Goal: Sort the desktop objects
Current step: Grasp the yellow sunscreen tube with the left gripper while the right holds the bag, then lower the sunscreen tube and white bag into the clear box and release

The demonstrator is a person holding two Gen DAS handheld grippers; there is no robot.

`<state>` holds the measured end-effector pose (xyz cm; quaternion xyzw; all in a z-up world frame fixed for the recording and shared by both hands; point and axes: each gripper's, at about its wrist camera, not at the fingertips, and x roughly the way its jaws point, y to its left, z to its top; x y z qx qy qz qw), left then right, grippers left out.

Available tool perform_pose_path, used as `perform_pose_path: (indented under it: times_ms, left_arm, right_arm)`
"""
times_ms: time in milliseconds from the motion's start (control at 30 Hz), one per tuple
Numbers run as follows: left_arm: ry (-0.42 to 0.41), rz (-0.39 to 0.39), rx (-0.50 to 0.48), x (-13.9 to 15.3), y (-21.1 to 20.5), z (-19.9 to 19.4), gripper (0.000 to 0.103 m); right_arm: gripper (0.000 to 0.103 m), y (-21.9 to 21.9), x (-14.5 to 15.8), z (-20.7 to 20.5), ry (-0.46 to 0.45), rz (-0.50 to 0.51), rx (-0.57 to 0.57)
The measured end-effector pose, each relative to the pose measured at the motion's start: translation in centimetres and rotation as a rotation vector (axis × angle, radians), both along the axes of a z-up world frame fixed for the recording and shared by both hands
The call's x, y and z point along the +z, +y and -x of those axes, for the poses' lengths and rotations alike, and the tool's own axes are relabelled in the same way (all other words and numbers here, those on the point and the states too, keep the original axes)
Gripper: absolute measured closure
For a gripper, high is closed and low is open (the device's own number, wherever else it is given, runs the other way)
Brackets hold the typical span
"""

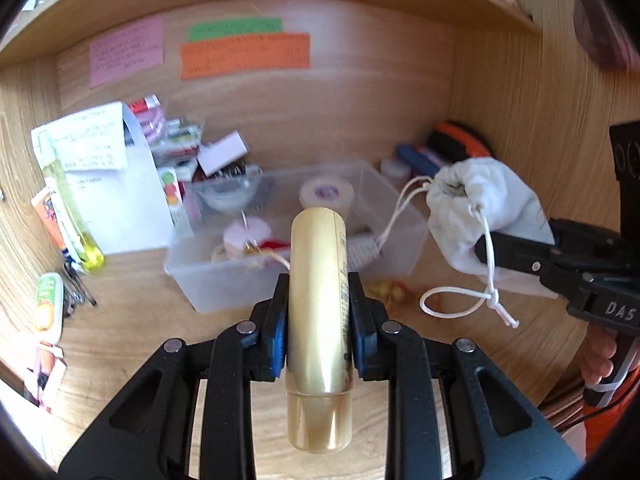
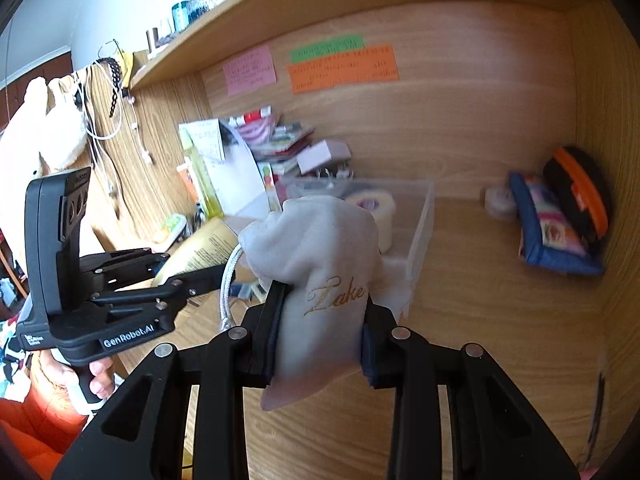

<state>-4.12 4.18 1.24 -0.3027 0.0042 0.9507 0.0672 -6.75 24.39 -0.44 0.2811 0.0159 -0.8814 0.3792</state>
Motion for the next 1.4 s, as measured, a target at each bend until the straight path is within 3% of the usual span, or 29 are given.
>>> perform_pose_path:
  times_ms: [367,633,1033,1400]
  left_arm:
    - [0.049,-0.097,0.007,3.3,-4.0,2.4,0.078]
    - [0.039,-0.091,0.006,3.5,-4.7,6.2,0.078]
    - [-0.017,-0.108,0.014,1.3,-7.0,11.4,0.078]
    - [-0.08,-0.129,0.04,-2.0,-8.8,14.7,0.078]
  right_arm:
    - [0.074,-2.5,2.9,2.7,0.05,0.001,-0.034]
    - [0.074,-6.0,3.3,6.1,0.051,-0.025,-0.04]
    - [0.074,-11.2,1.2,11.6,-0.043,-0.04,-0.026]
    - [0.073,-15.1,-1.1,14.3,-0.061,-0.135,-0.04]
